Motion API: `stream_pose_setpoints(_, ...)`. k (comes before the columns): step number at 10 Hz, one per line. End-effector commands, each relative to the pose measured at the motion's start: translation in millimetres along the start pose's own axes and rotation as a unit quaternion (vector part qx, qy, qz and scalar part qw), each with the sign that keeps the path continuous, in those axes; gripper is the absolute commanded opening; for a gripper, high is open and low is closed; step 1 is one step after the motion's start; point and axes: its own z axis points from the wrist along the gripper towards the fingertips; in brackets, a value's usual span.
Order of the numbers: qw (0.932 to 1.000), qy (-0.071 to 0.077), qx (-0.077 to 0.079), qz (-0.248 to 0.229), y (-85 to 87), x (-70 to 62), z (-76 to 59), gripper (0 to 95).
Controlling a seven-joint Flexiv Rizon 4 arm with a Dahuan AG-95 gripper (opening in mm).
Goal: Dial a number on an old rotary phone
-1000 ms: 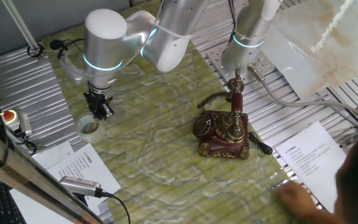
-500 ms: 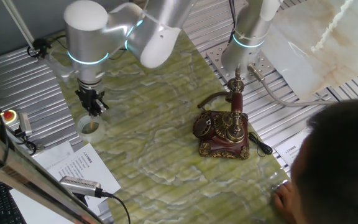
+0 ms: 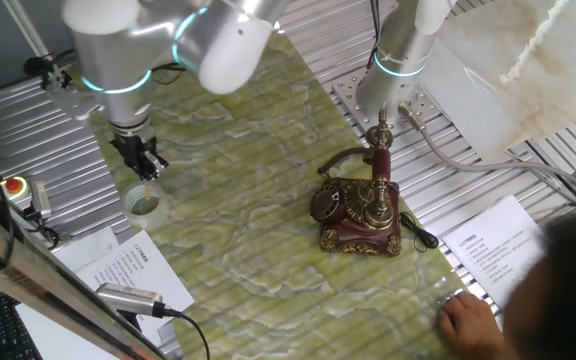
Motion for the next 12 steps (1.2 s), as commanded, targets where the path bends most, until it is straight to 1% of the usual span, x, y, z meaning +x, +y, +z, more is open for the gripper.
stream_pose_setpoints(1,0.9993,0.032,-0.015,-0.008,8.1,-0.9,-22.1,0.0)
stream_pose_setpoints(2,0.9986,0.048,-0.022,-0.006,15.2,-0.7,-36.4,0.0)
stream_pose_setpoints(3,0.9982,0.054,-0.026,-0.006,18.9,-0.1,-42.6,0.0)
stream_pose_setpoints(4,0.9973,0.063,-0.038,-0.003,25.2,2.0,-49.7,0.0)
stream_pose_setpoints(5,0.9963,0.069,-0.051,0.011,33.0,4.5,-53.2,0.0)
stream_pose_setpoints(6,0.9941,0.074,-0.072,0.033,41.5,6.3,-54.3,0.0)
stream_pose_setpoints(7,0.9909,0.086,-0.092,0.048,51.0,8.0,-55.1,0.0)
stream_pose_setpoints(8,0.9897,0.091,-0.096,0.055,55.8,8.6,-55.4,0.0)
stream_pose_setpoints(9,0.9869,0.103,-0.1,0.074,76.6,11.5,-55.2,0.0)
stream_pose_setpoints(10,0.9864,0.104,-0.101,0.077,81.5,12.5,-54.6,0.0)
stream_pose_setpoints(11,0.9848,0.108,-0.11,0.079,96.1,14.3,-50.5,0.0)
stream_pose_setpoints(12,0.9836,0.111,-0.118,0.079,102.6,14.3,-48.6,0.0)
